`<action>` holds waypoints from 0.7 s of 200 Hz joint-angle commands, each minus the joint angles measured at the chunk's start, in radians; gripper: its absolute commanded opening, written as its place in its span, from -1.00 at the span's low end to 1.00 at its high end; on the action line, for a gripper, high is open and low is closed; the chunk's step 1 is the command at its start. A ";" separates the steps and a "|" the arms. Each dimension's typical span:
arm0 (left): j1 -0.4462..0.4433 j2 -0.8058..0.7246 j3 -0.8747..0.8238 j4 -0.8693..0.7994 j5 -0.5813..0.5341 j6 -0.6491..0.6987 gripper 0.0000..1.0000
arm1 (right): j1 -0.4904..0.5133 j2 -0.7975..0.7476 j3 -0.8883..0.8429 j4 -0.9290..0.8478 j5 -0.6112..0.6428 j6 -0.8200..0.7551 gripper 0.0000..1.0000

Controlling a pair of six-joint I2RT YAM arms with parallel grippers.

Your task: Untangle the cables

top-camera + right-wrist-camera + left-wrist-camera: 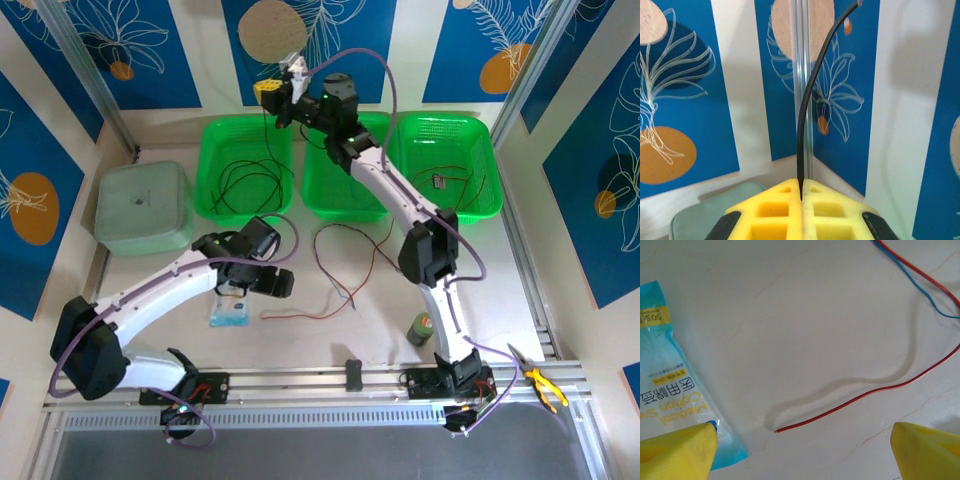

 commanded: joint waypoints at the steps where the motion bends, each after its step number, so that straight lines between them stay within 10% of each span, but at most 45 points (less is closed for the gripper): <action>1: 0.019 -0.036 -0.030 -0.010 0.014 -0.018 0.79 | 0.008 0.085 0.123 -0.119 0.001 0.001 -1.00; 140: 0.074 -0.056 -0.062 0.018 0.055 -0.011 0.80 | 0.041 0.014 0.302 -0.212 -0.025 -0.095 -1.00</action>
